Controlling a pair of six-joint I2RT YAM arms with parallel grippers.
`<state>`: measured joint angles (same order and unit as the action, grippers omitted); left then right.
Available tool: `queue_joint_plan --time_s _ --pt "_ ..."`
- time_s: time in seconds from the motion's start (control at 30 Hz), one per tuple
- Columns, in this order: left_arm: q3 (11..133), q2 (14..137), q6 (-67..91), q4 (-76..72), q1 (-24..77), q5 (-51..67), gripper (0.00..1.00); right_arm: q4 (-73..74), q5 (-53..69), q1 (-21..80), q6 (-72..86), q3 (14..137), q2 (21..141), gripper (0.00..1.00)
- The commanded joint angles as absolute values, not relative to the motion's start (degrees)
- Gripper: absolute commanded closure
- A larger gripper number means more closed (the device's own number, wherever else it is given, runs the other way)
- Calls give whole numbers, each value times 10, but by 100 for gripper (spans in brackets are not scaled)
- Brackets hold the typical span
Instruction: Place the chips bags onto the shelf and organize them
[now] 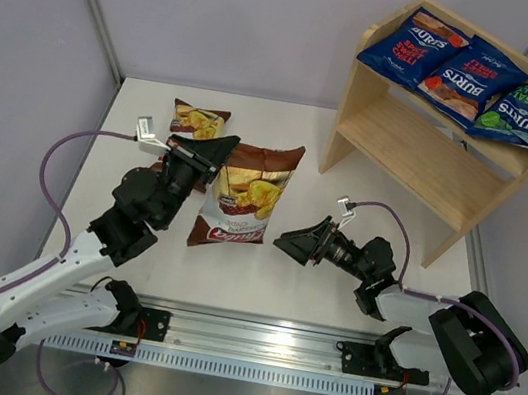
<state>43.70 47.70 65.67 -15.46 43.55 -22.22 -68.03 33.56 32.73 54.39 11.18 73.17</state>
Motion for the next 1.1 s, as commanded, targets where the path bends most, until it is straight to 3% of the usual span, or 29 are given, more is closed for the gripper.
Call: queue_joint_plan --time_s 0.0,0.53,0.7,0.87,1.07 --pt "496 467 666 -179 452 -272 100 -799 259 380 474 149 739 3" --pt "623 515 631 -243 550 -275 100 -894 157 492 422 182 795 2" --pt "631 528 638 -272 577 -270 100 -895 155 492 388 179 747 1" --pt "646 552 670 -299 592 -215 100 -895 230 491 351 190 695 2" --pt "621 555 700 -325 617 -203 100 -894 258 492 330 178 573 2"
